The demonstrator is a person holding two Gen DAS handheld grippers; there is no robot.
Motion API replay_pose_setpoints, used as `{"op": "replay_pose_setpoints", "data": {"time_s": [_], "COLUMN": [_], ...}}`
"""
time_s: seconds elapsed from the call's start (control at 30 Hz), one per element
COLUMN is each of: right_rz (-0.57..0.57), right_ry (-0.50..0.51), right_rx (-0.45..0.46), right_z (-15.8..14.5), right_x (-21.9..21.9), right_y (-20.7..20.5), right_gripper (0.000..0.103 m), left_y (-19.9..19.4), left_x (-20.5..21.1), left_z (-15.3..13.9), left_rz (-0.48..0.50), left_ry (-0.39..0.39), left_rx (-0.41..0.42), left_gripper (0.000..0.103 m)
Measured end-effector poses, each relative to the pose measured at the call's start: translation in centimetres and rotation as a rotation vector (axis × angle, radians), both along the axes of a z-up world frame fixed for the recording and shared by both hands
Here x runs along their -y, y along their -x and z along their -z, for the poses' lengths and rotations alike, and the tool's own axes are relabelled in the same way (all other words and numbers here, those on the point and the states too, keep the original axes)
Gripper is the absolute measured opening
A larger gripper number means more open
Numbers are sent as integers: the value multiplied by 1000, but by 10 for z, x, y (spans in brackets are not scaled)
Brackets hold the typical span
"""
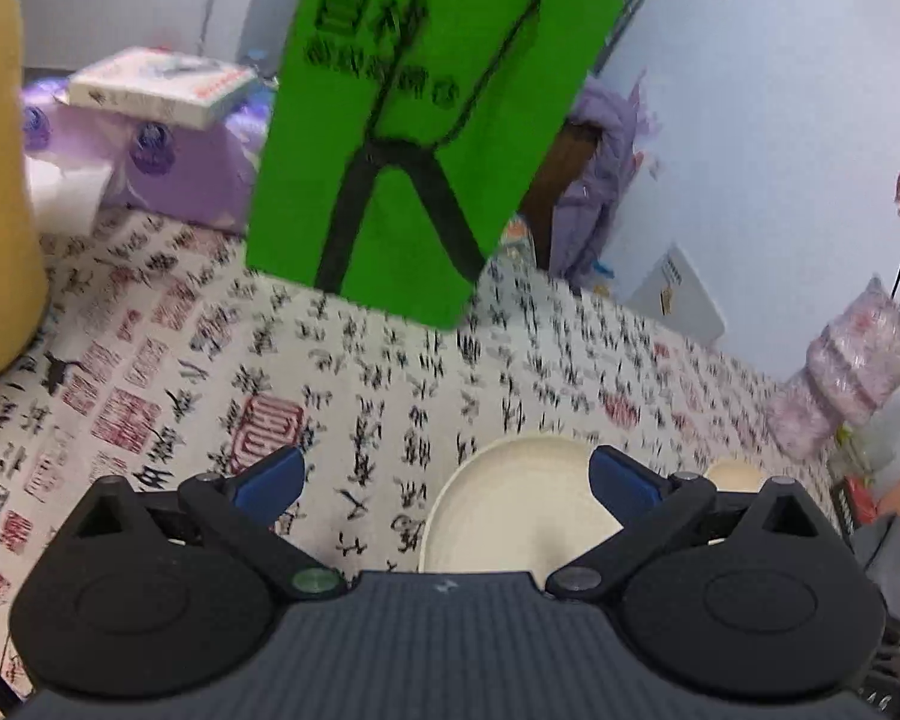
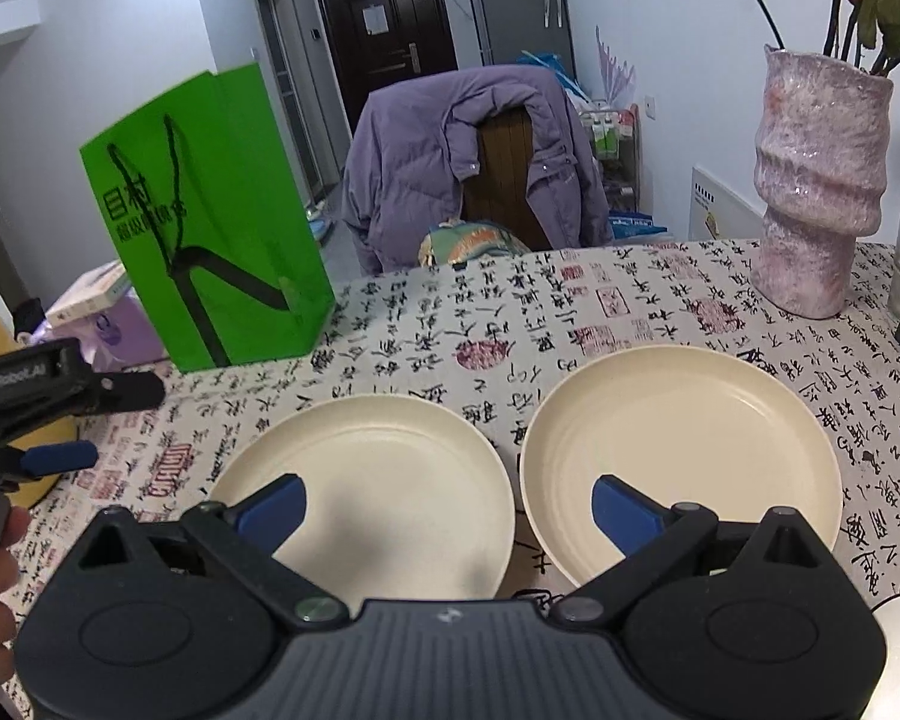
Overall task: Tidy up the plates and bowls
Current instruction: 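Move both grippers toward the two cream plates beside the green bag, then close the left gripper on the rim of a cream plate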
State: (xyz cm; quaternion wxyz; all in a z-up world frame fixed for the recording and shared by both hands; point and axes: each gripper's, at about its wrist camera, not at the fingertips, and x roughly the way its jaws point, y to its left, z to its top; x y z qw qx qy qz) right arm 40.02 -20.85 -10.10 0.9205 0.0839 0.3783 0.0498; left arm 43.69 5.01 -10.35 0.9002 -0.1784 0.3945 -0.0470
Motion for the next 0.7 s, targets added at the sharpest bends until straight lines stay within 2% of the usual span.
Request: {"op": "replay_pose_setpoints", "data": {"time_s": [0.1,0.23,0.33,0.4,0.6,0.7], "right_rz": [0,13,30,35,62,77], "right_ry": [-13,-10,-17,-19,-1,2], "right_rx": [-28,-59,-89,-109,-166,-185], "right_z": [3,8,13,16,31,35], "right_x": [-1,-5,-7,-8,-15,-16], "right_y": [-4,-7,-9,-11,-18,-21], "right_gripper": [100,97,97,96,87,79], "left_y": [-6,-8,-8,-11,-14,-14], "left_x": [-2,0,-1,-1,2,3], "left_z": [11,16,21,25,33,34], "left_rz": [12,51,71,80,89,93], "left_ry": [-2,-7,25,37,8,5], "left_rx": [-53,-65,-91,-111,-164,-175], "left_gripper": [102,99,92,83,65,61]}}
